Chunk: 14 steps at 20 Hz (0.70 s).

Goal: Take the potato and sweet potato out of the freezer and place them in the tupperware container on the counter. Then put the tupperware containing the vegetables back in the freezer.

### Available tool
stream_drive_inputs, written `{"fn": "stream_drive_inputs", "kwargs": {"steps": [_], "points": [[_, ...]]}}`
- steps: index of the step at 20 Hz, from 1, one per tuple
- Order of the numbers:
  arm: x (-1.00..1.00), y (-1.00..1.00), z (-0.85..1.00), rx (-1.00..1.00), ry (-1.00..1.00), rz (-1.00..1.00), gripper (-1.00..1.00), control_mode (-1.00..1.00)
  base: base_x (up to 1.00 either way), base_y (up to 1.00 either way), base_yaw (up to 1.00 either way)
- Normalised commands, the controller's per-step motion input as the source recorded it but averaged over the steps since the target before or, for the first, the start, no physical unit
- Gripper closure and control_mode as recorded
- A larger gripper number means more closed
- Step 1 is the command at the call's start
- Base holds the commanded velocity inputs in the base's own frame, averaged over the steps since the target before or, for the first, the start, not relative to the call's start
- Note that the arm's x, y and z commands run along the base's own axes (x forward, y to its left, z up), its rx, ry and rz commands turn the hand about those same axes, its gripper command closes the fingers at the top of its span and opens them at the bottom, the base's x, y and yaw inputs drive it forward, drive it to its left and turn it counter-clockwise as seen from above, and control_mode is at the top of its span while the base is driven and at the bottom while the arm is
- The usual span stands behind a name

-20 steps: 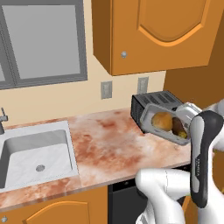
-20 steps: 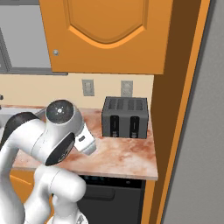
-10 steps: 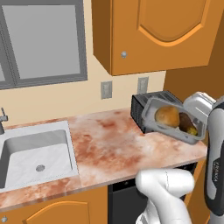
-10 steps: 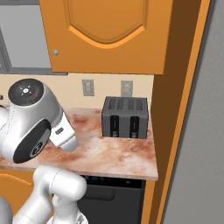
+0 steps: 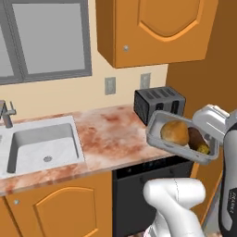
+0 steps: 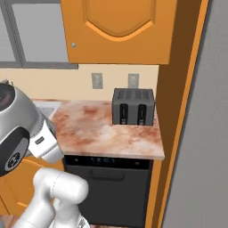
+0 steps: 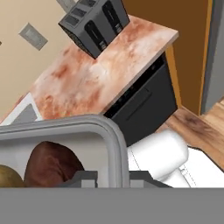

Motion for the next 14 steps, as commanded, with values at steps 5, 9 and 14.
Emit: {"fn": "stream_drive_inputs", "kwargs": {"steps": [5,9,14], "points": [[0.0,0.0,0.0,0.0,0.0,0.0,1.0,1.0,-1.0,0.01,-0.26],[0.0,0.0,0.0,0.0,0.0,0.0,1.0,1.0,-0.48,-0.63,-0.27],[0.0,0.0,0.0,0.0,0.0,0.0,1.0,1.0,0.0,-1.0,-0.17]]}}
